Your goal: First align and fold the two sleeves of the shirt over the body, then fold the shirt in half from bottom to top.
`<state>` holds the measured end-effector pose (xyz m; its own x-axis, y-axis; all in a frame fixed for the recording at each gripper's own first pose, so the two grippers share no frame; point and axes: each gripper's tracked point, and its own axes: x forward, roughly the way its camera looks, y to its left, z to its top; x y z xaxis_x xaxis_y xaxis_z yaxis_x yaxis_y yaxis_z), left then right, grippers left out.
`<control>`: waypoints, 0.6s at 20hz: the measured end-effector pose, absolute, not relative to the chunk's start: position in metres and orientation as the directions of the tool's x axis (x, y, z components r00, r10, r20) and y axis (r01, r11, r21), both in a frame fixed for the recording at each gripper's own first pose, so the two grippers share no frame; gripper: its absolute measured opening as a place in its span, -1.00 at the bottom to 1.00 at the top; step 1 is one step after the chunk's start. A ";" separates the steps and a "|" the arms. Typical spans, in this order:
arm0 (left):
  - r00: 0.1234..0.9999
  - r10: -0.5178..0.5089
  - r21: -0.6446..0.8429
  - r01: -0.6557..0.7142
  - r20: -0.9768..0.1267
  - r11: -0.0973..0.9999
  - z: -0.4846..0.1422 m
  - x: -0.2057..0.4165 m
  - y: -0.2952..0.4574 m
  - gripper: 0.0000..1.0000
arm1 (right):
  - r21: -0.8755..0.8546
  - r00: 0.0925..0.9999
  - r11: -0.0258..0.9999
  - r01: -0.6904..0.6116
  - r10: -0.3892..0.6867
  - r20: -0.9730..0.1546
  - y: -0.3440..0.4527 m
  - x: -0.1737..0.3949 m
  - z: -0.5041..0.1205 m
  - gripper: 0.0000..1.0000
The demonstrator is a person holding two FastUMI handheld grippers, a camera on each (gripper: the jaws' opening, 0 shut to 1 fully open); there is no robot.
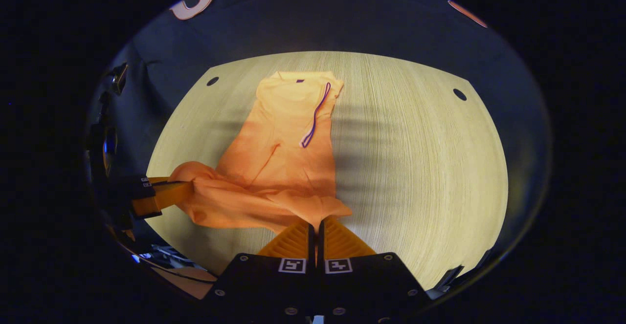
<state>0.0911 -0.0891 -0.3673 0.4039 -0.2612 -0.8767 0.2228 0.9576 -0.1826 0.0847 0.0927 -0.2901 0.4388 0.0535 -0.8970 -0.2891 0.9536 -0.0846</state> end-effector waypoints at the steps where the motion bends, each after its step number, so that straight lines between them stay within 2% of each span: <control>1: 0.417 -0.261 -0.180 0.224 -0.870 0.958 -0.364 0.104 -0.093 -0.97 | -0.086 0.448 0.953 -0.289 0.055 -0.892 0.094 0.092 -0.286 -1.00; 12: 0.499 -0.272 -0.174 0.235 -0.823 0.956 -0.342 0.205 -0.106 -0.98 | -0.107 0.537 0.958 -0.265 0.055 -0.842 0.106 0.188 -0.256 -0.99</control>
